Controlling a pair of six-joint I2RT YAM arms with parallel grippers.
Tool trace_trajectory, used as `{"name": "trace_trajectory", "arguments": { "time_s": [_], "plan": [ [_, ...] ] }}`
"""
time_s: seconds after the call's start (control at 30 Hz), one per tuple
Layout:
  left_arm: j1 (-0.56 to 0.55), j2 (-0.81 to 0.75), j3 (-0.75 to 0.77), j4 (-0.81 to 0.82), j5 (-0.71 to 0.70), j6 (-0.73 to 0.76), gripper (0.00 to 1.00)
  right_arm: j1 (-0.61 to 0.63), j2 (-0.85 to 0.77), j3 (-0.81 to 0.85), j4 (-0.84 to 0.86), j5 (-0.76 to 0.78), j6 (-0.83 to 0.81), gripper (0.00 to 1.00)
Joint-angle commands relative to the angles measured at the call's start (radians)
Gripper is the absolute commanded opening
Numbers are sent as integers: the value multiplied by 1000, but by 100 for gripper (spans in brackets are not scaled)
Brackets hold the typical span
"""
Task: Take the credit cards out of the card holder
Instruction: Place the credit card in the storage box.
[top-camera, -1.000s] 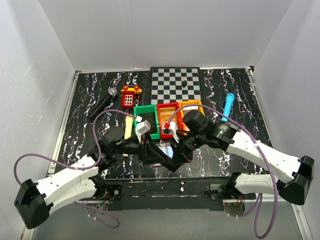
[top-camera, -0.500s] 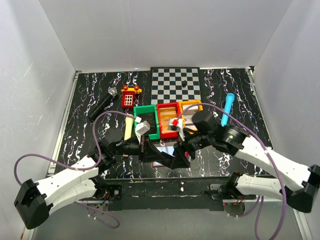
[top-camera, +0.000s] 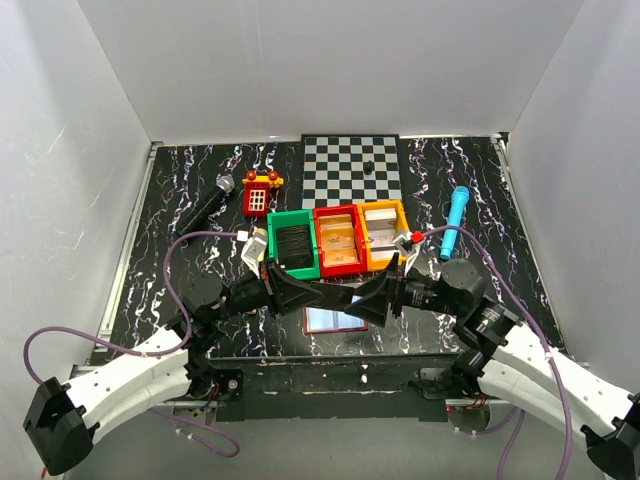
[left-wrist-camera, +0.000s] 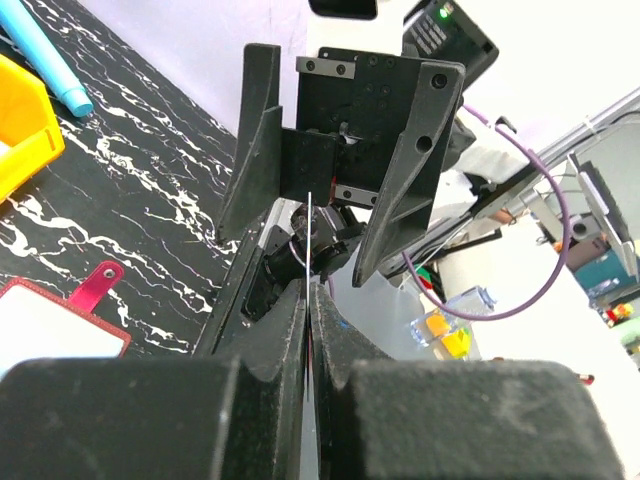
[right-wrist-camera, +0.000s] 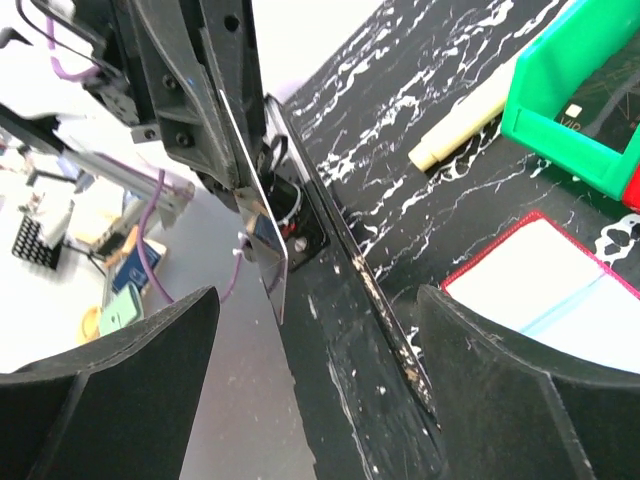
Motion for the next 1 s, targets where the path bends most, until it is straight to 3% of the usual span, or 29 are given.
{"name": "trace_trajectory", "arguments": {
  "time_s": [0.0,0.47,0.83,0.93,0.97],
  "plan": [
    [6,0,-35,119,-67,-100,0,-3,-33,-53,329,58,157,84],
    [6,-6,-38,99,-72,-116,0,-4,109,-60,513,-44,263,50],
    [6,-4,-27,85,-75,-103,0,-3,155,-67,575,-117,315,42],
    [4,-1,-27,88,-72,-105,0,-4,175,-55,572,-137,321,7],
    [6,-1,-26,88,-72,-105,0,-3,184,-51,572,-146,322,1]
  ]
}}
